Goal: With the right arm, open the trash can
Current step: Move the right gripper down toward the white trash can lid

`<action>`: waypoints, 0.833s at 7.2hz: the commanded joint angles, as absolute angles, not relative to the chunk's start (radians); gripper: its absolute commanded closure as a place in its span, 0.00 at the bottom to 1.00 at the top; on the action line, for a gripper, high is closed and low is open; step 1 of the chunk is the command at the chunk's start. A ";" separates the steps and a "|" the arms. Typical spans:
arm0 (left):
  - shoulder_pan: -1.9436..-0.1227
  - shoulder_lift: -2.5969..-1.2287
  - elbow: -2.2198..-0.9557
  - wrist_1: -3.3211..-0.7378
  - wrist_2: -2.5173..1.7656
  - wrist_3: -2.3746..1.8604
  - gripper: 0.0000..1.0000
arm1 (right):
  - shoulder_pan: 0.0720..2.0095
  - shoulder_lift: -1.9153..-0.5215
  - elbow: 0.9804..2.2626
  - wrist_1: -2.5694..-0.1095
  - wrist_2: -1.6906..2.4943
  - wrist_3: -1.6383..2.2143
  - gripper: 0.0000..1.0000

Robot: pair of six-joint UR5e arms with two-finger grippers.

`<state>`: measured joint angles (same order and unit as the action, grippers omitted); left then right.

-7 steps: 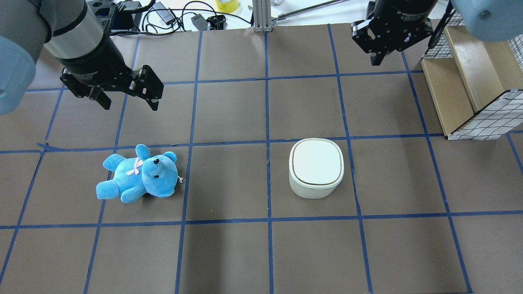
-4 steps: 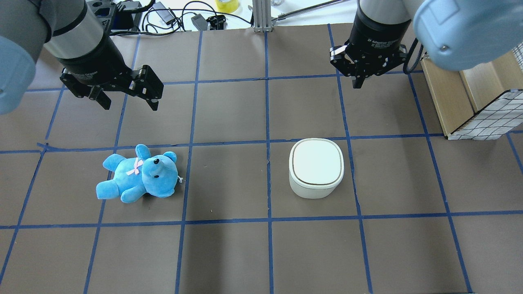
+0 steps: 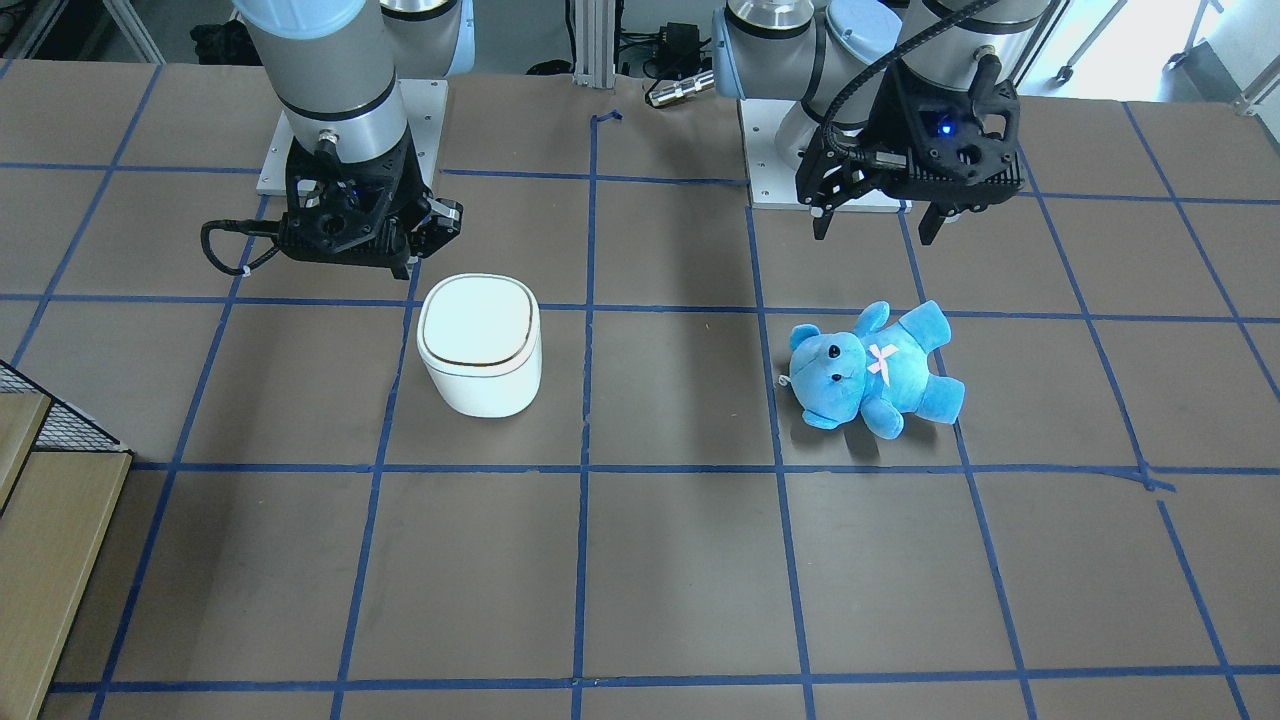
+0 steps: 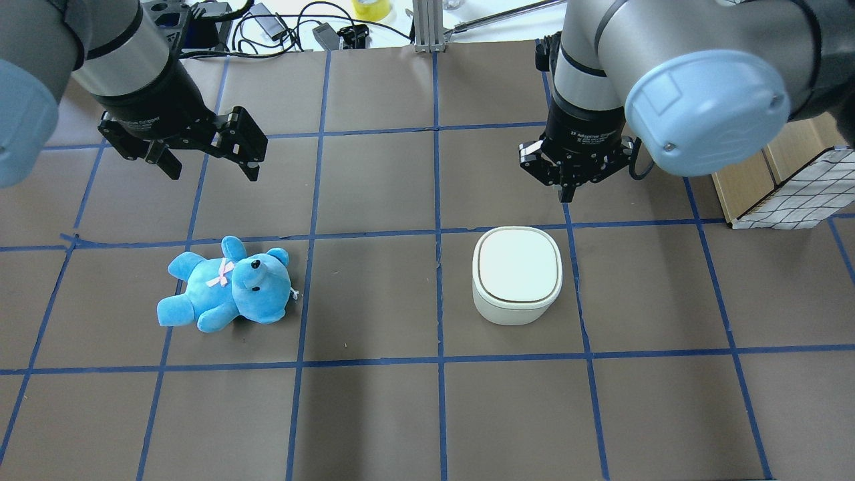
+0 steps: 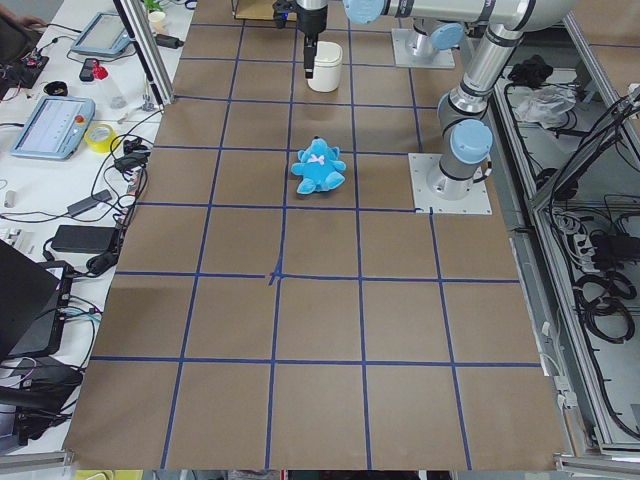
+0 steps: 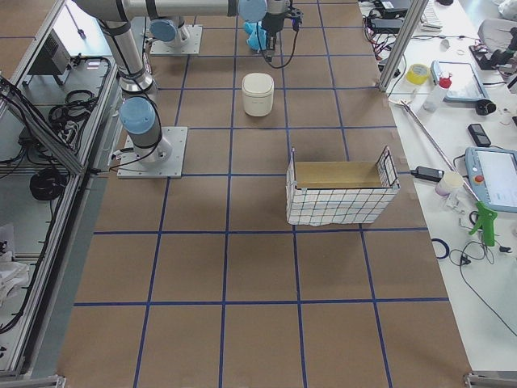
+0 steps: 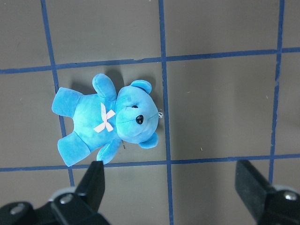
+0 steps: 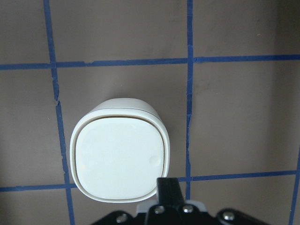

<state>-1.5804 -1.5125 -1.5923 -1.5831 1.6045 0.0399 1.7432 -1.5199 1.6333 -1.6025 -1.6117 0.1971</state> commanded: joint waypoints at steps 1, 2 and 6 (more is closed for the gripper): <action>-1.580 -1.513 -1.592 -1.583 1.605 0.040 0.00 | 1.744 -1.508 1.724 -1.708 -1.612 0.193 1.00; -1.580 -1.513 -1.592 -1.583 1.605 0.040 0.00 | 1.744 -1.508 1.793 -1.794 -1.612 0.193 1.00; -1.580 -1.513 -1.592 -1.583 1.605 0.040 0.00 | 1.744 -1.494 1.907 -1.896 -1.602 0.193 1.00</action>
